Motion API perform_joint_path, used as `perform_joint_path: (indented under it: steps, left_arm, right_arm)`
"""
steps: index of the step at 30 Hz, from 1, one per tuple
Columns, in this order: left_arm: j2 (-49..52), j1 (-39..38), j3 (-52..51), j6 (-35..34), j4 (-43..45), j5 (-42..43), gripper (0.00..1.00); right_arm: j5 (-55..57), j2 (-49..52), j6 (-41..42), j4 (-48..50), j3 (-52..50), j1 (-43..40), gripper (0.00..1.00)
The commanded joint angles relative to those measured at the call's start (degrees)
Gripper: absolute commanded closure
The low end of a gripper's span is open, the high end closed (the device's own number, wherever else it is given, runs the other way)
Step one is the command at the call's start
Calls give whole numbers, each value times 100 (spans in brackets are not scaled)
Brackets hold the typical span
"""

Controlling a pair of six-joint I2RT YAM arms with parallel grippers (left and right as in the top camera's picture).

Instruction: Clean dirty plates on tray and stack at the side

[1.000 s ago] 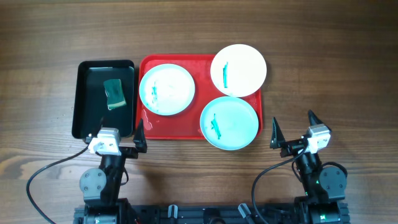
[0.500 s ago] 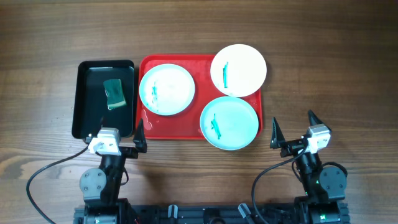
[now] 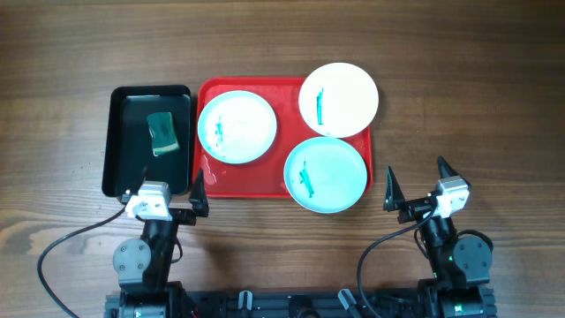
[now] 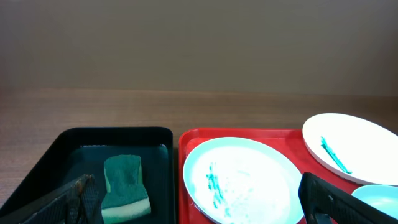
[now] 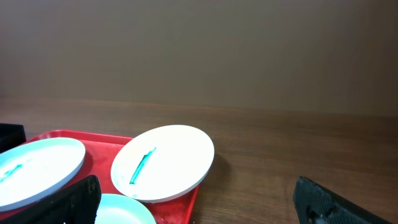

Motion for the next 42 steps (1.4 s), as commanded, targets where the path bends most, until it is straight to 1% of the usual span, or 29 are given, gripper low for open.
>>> perform_joint_path:
  steps: [1,10,19,29,33,42]
  left_arm:
    - [-46,-26,-28,-52,-9,9,0]
    - [-46,-26,-28,-55,24,9,0]
    - [-46,-26,-28,-55,516,4,0]
    - [-46,-26,-28,-55,450,7,0]
    - [-46,-26,-28,-55,103,7,0]
    - [-42,-26,-28,-55,-15,7,0]
  right_arm:
    - [105,-39,-111,35,-7,-17,0]
    - [105,-39,-94,37,-7,-17,0]
    - [90,-39,-96,142,-4,-17,0]
    - [90,-39,-98,33,-4,-17,0]
    - [90,-39,-96,33,-4,-17,0]
    - [90,-39,-98,33,-4,-17,0]
